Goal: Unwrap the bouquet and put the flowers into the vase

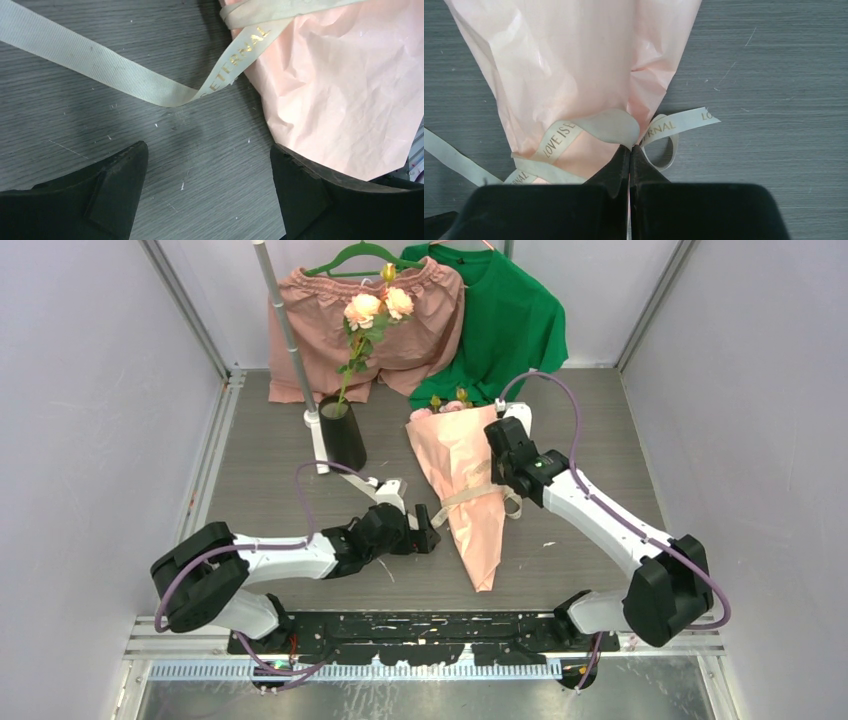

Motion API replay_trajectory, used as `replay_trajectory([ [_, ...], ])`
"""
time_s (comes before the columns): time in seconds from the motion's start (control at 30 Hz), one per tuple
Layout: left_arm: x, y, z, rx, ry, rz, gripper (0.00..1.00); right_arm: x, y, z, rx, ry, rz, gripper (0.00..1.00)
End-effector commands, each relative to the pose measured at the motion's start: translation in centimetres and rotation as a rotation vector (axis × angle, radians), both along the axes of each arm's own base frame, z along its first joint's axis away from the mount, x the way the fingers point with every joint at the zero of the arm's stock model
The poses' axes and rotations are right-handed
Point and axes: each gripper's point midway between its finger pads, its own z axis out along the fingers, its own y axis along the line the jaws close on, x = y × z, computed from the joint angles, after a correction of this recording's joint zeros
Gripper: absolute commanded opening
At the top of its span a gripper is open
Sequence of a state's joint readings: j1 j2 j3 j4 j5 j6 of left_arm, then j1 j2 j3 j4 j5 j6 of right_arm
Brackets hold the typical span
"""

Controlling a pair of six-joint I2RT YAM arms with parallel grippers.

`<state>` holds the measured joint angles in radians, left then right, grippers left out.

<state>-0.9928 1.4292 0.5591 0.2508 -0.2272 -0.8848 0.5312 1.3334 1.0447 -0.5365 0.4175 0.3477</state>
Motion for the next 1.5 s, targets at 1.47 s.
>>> replay_trajectory([
  [1.47,17.9,-9.6,-2.5,-0.016,0.242,0.003,0.91,-4.2,-6.6,20.7,0.168,-0.46,-0.209,0.01],
])
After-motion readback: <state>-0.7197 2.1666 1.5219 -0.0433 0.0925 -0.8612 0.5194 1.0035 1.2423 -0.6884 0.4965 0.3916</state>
